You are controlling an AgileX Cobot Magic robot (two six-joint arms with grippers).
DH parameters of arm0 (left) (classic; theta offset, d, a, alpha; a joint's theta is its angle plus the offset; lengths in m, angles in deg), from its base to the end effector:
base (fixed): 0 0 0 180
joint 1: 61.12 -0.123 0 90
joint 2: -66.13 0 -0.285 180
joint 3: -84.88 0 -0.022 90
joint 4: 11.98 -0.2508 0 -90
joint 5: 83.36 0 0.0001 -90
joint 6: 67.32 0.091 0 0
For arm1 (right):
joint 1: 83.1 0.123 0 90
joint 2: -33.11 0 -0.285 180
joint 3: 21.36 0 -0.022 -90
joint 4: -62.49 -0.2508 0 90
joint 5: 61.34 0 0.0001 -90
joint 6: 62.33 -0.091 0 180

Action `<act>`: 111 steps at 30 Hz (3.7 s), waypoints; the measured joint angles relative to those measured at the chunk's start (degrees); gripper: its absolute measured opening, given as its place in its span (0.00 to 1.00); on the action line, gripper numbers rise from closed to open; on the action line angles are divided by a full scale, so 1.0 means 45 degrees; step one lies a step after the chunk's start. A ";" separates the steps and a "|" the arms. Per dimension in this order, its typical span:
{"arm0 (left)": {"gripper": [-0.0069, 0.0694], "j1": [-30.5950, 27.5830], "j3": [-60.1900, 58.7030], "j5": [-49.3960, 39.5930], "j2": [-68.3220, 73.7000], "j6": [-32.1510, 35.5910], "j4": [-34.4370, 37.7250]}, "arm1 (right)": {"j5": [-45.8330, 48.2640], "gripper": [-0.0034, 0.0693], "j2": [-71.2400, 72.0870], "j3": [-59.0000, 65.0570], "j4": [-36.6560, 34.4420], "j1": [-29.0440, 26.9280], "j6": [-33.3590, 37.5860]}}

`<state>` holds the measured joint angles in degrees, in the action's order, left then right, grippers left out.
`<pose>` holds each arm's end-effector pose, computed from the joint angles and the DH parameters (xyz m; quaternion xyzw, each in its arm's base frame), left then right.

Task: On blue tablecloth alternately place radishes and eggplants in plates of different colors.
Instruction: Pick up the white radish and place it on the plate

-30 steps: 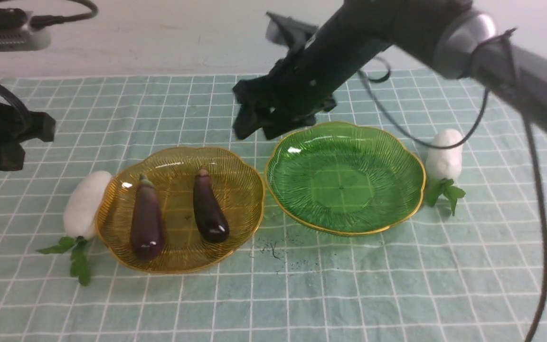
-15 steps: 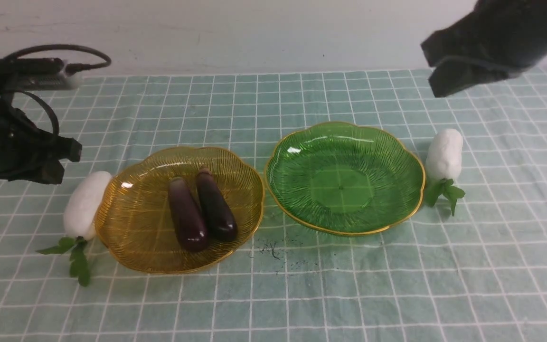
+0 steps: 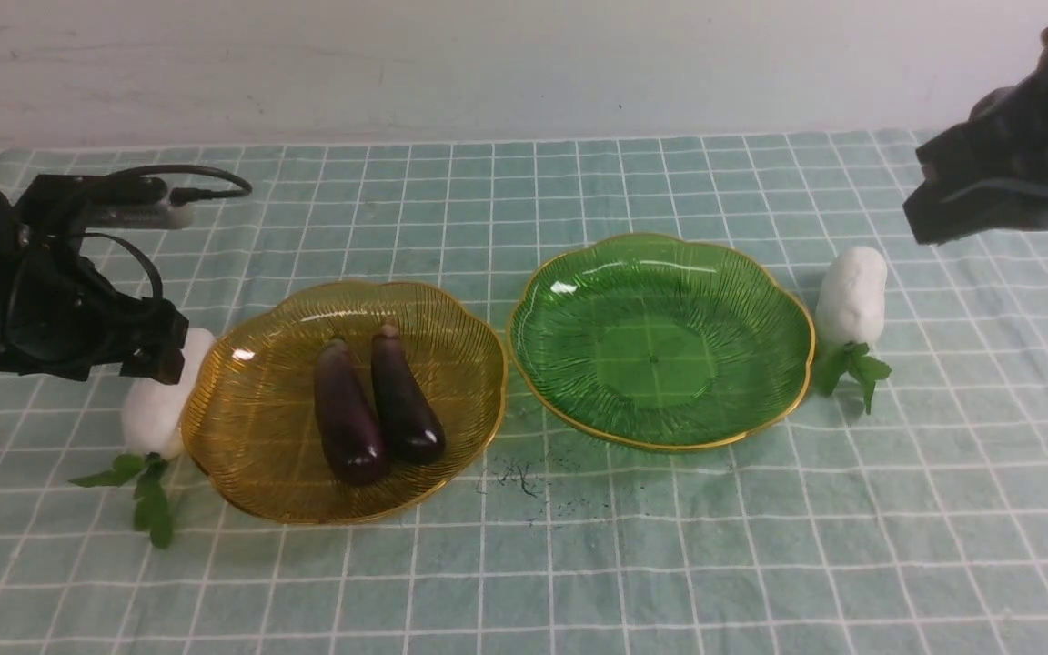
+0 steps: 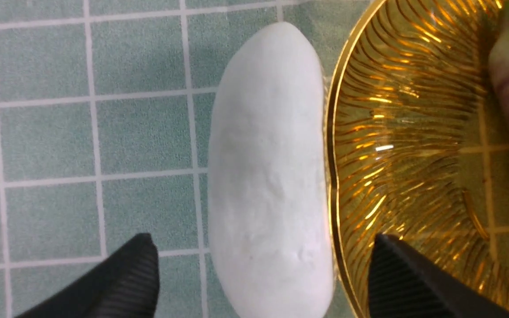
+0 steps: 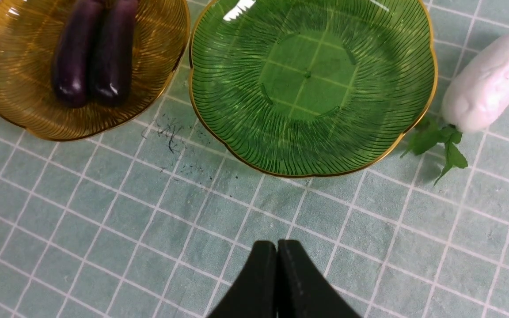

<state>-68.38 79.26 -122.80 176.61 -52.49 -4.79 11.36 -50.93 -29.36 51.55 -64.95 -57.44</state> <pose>0.3703 0.0399 0.2169 0.0256 0.9758 -0.0078 0.2169 0.2374 0.0952 0.4120 -0.1887 0.9399 0.1256 0.2554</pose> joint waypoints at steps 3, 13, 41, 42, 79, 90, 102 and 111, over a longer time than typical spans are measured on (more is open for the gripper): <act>0.87 0.0010 0.0000 0.0189 0.0182 0.0000 0.0000 | 0.0000 0.03 0.0000 0.0000 0.0000 0.0000 0.0000; 0.87 0.0010 0.0000 0.0892 0.1090 -0.0040 0.0000 | 0.0000 0.03 0.0000 0.0000 0.0000 0.0000 0.0000; 0.69 0.0010 0.0785 0.1054 0.1292 -0.0131 -0.0677 | 0.0000 0.03 0.0000 0.0000 0.0036 0.0000 0.0000; 0.69 0.0010 0.0815 0.1054 0.1292 -0.0131 -0.0680 | 0.0000 0.03 0.0000 0.0000 0.0036 0.0000 0.0000; 0.63 -0.0013 0.1117 0.1328 0.2163 -0.0703 -0.0205 | 0.0000 0.03 0.0000 0.0000 -0.0003 0.0000 -0.0098; 0.61 -0.0036 0.1647 0.0390 0.2339 -0.0762 -0.0275 | 0.0000 0.03 0.0000 0.0000 -0.0008 0.0000 -0.0098; 0.60 -0.0066 0.3284 -0.1540 0.1319 -0.1520 -0.1498 | 0.0000 0.03 0.0000 0.0000 -0.0046 0.0000 -0.0098; 0.60 0.1850 0.3429 -0.1622 -0.0872 -0.0237 0.1972 | 0.0000 0.03 0.0000 0.0000 0.0853 0.0000 -0.0690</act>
<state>-60.06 94.69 -130.10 172.69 -53.55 4.08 11.36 -50.93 -29.36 55.39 -64.95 -60.55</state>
